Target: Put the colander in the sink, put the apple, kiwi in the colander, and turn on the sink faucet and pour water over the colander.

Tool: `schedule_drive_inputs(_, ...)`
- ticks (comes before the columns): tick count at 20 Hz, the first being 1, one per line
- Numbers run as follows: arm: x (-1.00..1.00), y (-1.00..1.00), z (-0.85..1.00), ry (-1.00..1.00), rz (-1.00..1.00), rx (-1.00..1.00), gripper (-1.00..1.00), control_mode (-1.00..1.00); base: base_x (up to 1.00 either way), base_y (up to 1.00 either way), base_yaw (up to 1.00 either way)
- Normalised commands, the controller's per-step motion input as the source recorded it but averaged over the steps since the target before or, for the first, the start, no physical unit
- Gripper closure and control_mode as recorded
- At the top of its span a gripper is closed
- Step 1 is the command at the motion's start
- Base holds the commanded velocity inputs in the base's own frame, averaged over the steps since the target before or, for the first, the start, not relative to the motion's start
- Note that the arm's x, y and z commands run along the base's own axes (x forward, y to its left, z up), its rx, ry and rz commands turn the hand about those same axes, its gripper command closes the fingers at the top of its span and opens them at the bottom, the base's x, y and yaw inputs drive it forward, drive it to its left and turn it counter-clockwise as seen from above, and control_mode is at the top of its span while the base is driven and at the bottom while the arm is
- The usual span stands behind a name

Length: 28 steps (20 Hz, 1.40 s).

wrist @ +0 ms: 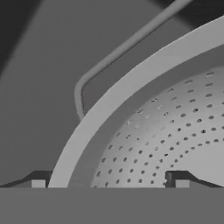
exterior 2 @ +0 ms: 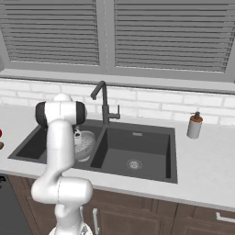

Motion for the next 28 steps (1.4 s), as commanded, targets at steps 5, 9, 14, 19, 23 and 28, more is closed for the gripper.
schedule_drive_inputs(5,-0.3,-0.21,0.12,-0.21,0.0,0.0,-1.0,-1.0,0.0,0.0,0.0)
schedule_drive_inputs(9,-0.43,-0.03,0.42,-0.28,0.01,0.01,-1.0,-1.0,0.0,0.0,0.0)
schedule_drive_inputs(14,-0.42,0.0,0.67,-0.27,0.02,0.0,-1.0,-1.0,0.0,0.0,0.0)
schedule_drive_inputs(19,-0.47,0.0,0.96,-0.22,0.02,0.0,-1.0,-1.0,0.0,0.0,0.0)
schedule_drive_inputs(23,-0.14,0.03,1.0,-0.01,0.04,-0.01,-1.0,-1.0,0.0,0.0,0.0)
schedule_drive_inputs(28,0.0,0.03,1.0,0.06,0.12,-0.08,-1.0,-1.0,0.0,0.0,0.0)
